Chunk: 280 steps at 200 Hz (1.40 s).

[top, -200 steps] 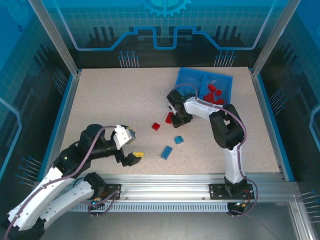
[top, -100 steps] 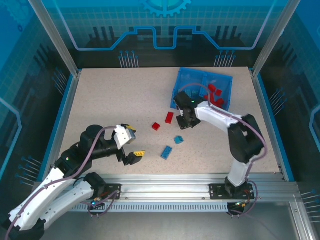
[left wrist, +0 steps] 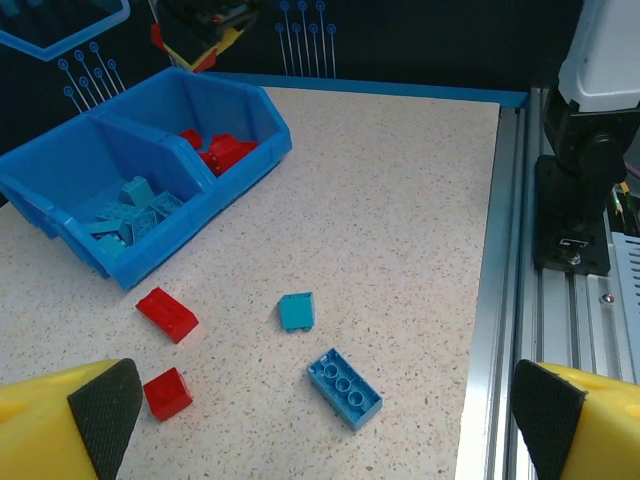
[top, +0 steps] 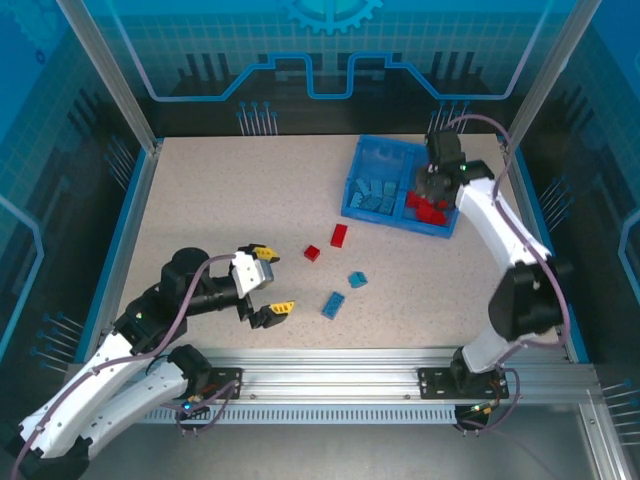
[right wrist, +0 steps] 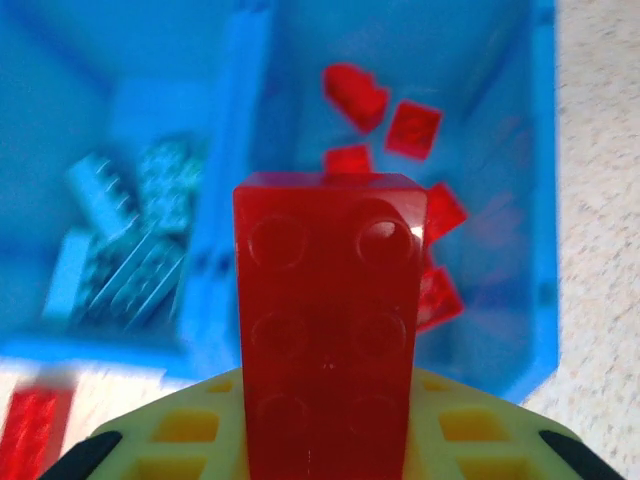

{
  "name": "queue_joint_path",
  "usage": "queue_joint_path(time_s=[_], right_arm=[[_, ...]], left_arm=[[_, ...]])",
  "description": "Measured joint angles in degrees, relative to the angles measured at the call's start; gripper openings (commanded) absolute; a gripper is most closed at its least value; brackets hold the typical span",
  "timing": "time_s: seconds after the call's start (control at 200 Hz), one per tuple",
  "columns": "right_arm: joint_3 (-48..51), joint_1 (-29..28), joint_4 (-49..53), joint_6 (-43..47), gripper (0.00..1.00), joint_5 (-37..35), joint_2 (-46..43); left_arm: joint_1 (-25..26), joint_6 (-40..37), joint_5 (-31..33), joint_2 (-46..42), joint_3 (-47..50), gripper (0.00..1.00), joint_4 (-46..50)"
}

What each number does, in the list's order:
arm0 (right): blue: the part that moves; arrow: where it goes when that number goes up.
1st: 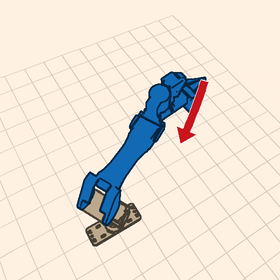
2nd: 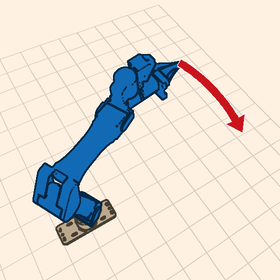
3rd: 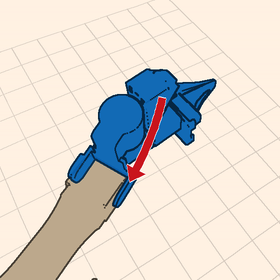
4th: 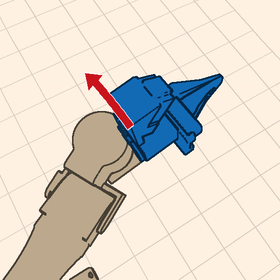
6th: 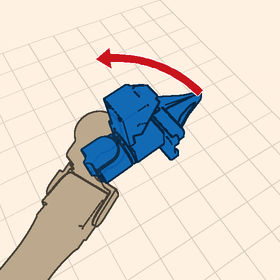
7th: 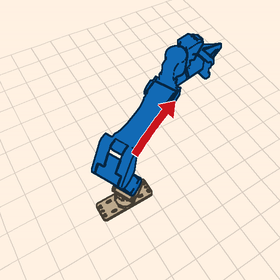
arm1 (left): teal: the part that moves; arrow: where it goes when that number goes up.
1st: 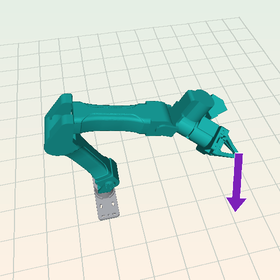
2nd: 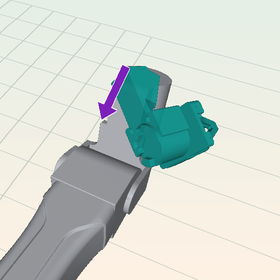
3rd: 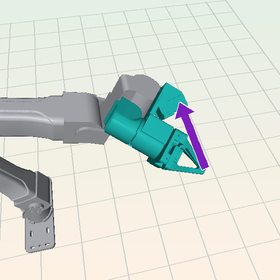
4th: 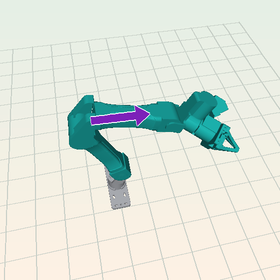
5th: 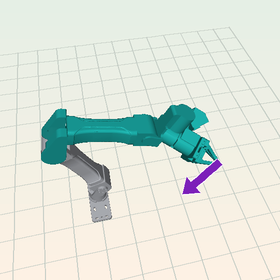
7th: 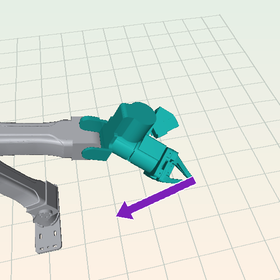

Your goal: Sort the legos into containers by color

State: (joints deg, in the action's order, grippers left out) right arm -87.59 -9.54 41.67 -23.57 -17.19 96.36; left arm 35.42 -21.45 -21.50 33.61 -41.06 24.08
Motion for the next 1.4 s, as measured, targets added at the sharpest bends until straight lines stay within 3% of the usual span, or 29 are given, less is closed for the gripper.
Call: queue_joint_path(time_s=[0.16, 0.25, 0.335, 0.49, 0.685, 0.955, 1.156, 1.401], right_arm=[[-16.7, 4.4, 3.4, -0.1, 0.27, 2.1, 18.1], [-24.3, 5.3, 6.3, -0.8, 0.35, 4.3, 26.4], [-28.2, 5.8, 8.2, -1.7, 0.48, 6.8, 30.8], [-30.0, 6.8, 11.0, -2.3, 0.51, 9.5, 32.3], [-24.1, 6.9, 10.1, -1.0, 0.54, 11.3, 26.9], [-1.0, 3.5, 6.7, -2.4, 0.61, 11.3, 1.9], [8.8, -11.7, 3.6, -10.2, 0.65, 11.5, -13.4], [12.1, -27.4, 2.0, -25.0, 0.78, 4.5, -9.4]], left_arm=[[0.0, -1.0, 0.0, 0.6, -0.3, 0.99, 3.0], [0.0, -1.2, 0.0, 1.3, -1.1, 0.99, 5.1], [0.0, -1.2, 0.0, 1.6, -1.7, 0.99, 5.8], [0.0, -1.5, 0.0, 1.7, -2.0, 0.99, 6.1], [0.0, -2.8, 0.0, 3.2, -2.0, 0.99, 5.6], [0.0, -4.2, 1.2, 3.9, -2.0, 0.99, 2.5], [0.0, -4.6, 2.5, 3.9, -2.0, 0.99, 1.7], [0.0, -5.7, 2.6, 3.9, -2.0, 0.99, 1.1]])
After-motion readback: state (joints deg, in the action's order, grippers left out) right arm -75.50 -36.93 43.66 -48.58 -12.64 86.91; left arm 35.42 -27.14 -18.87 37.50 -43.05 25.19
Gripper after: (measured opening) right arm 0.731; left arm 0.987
